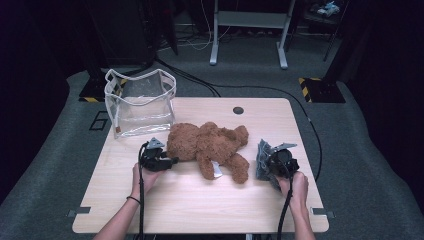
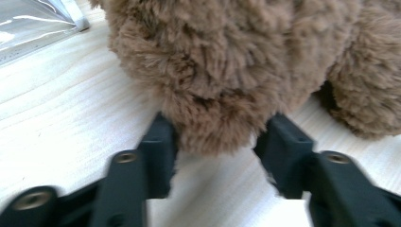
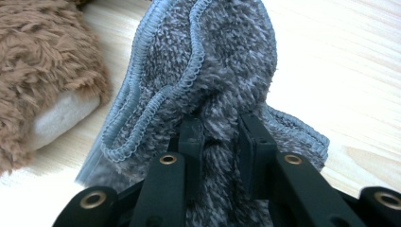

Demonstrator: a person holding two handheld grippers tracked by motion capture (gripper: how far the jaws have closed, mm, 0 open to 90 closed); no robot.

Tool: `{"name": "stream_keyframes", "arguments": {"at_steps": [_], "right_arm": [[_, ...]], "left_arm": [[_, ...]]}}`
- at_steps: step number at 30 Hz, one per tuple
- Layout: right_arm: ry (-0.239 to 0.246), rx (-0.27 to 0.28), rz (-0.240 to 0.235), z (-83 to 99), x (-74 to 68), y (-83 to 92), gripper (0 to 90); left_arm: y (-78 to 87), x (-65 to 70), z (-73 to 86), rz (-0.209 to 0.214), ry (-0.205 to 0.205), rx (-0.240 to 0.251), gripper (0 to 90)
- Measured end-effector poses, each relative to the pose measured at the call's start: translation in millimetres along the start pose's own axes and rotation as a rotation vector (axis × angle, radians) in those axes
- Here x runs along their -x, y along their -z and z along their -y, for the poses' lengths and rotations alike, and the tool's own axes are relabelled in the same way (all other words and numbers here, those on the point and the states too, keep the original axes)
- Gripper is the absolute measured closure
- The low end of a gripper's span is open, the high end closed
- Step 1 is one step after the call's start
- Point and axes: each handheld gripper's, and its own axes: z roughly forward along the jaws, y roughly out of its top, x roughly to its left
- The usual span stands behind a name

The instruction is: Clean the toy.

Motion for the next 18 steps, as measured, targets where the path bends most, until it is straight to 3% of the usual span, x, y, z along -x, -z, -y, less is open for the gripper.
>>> {"name": "stream_keyframes", "arguments": {"at_steps": [4,10,18], "right_arm": [[-0.005,0.009,0.008,1.2,3.6,3.6,73.6],[-0.010,0.015,0.024,1.5,6.7,7.8,73.6],[-0.014,0.038,0.031,-0.3,8.0,12.9,73.6]], "left_arm": [[8.9,9.8,-2.6,-0.026,-0.008,0.001,29.1],[16.9,19.3,-3.5,-0.017,0.028,0.010,16.5],[21.4,36.9,-6.8,0.034,0.039,0.001,12.2]]}}
